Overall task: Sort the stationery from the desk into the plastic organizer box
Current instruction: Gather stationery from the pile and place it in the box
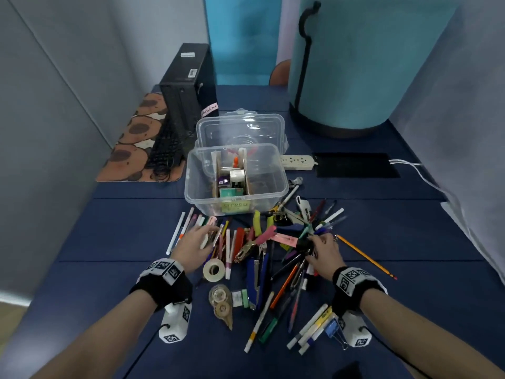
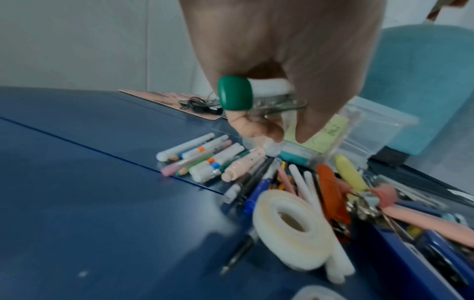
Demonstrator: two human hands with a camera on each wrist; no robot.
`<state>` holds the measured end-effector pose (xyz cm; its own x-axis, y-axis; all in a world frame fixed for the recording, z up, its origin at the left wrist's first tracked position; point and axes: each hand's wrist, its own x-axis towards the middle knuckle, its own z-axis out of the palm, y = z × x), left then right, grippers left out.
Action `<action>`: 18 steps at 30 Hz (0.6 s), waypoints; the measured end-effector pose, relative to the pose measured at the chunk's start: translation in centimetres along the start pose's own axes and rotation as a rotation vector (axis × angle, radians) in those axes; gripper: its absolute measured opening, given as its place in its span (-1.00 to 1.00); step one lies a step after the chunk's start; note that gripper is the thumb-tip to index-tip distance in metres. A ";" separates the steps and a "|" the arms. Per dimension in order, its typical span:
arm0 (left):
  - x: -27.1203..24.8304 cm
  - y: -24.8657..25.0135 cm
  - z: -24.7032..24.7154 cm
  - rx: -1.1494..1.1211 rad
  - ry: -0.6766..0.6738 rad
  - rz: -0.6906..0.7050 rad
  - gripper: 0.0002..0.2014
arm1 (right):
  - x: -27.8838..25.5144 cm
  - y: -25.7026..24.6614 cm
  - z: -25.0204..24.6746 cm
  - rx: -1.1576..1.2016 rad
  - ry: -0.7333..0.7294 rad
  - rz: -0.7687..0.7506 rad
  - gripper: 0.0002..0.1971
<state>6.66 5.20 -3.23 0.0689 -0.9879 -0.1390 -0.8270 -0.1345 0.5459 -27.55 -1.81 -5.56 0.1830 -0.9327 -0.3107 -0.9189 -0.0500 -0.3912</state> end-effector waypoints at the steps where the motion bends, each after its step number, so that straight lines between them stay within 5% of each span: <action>1: -0.3 -0.7 -0.4 -0.007 0.018 -0.040 -0.66 | 0.2 -0.1 -0.1 0.012 -0.002 0.005 -0.46; 7: -2.9 -4.7 -0.6 -0.007 0.025 -0.309 -0.86 | -0.4 -1.3 -0.8 -0.147 0.030 0.049 -0.48; 10: -3.9 -4.6 -0.3 -0.012 -0.010 -0.319 -0.86 | -1.5 -3.8 -0.9 -0.222 0.157 -0.169 -0.50; 14: -4.3 -2.2 0.7 0.076 -0.140 -0.194 -0.53 | -2.6 -8.5 0.5 -0.165 0.055 -0.580 -0.52; 18: -3.9 0.1 2.2 0.190 -0.239 -0.143 -0.28 | -2.3 -11.7 2.4 -0.352 -0.167 -0.651 -0.44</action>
<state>5.12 9.19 -4.42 0.0777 -0.9108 -0.4054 -0.9090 -0.2318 0.3465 -16.39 1.80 -2.32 0.7511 -0.6112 -0.2497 -0.6597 -0.7089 -0.2494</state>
